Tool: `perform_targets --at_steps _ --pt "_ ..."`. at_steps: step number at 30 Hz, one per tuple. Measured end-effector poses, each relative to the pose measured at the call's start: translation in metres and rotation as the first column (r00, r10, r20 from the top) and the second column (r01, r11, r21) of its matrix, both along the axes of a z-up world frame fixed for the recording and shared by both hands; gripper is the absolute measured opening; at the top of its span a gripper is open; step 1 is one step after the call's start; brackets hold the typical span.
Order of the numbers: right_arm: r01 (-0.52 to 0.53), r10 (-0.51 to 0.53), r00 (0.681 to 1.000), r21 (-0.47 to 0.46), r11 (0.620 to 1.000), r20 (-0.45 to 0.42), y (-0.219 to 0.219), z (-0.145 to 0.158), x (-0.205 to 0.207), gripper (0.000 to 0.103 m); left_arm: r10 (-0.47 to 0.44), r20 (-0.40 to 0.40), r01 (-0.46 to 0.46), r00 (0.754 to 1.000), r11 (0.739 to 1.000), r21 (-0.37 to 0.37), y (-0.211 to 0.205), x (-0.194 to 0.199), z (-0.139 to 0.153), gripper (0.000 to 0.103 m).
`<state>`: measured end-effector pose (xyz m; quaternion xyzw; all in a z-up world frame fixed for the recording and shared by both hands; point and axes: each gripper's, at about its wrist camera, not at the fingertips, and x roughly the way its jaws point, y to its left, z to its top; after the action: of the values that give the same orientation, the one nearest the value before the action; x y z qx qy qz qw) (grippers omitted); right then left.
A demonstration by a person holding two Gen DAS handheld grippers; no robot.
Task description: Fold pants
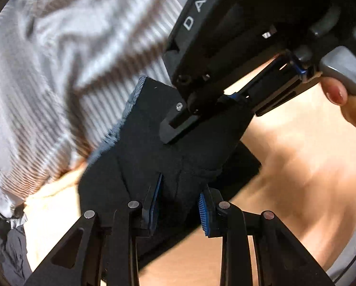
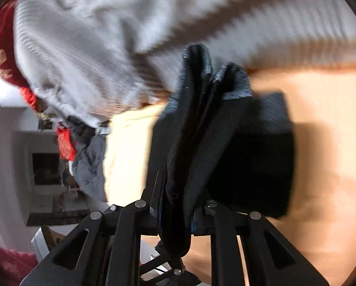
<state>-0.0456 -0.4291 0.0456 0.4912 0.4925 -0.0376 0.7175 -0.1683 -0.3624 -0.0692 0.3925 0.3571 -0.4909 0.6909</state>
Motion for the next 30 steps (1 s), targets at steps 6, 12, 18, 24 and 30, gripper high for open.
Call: perform_targets --at_steps 6,12,18,24,30 --pt "0.073 -0.07 0.997 0.057 0.996 -0.04 -0.001 -0.052 -0.032 0.018 -0.05 0.041 0.047 0.998 0.996 0.08 -0.005 -0.016 -0.027 0.03" --pt "0.102 -0.099 0.994 0.056 0.993 -0.049 -0.005 -0.064 -0.044 0.02 -0.072 0.01 0.071 0.997 0.993 0.093 0.011 -0.019 -0.01 0.047" --pt "0.09 -0.108 0.984 -0.133 0.987 -0.139 -0.007 -0.037 -0.047 0.043 0.103 -0.061 -0.102 0.993 0.994 0.028 0.028 0.033 0.019 0.072" --pt "0.049 -0.08 0.993 -0.296 0.954 -0.091 -0.014 0.0 -0.034 0.043 0.397 -0.198 -0.387 0.896 0.918 0.087 0.023 0.107 -0.004 0.072" --pt "-0.015 -0.015 0.99 -0.217 0.976 -0.137 -0.012 -0.032 -0.006 0.013 0.465 -0.232 -0.443 0.855 0.885 0.141 0.026 0.122 -0.022 0.072"
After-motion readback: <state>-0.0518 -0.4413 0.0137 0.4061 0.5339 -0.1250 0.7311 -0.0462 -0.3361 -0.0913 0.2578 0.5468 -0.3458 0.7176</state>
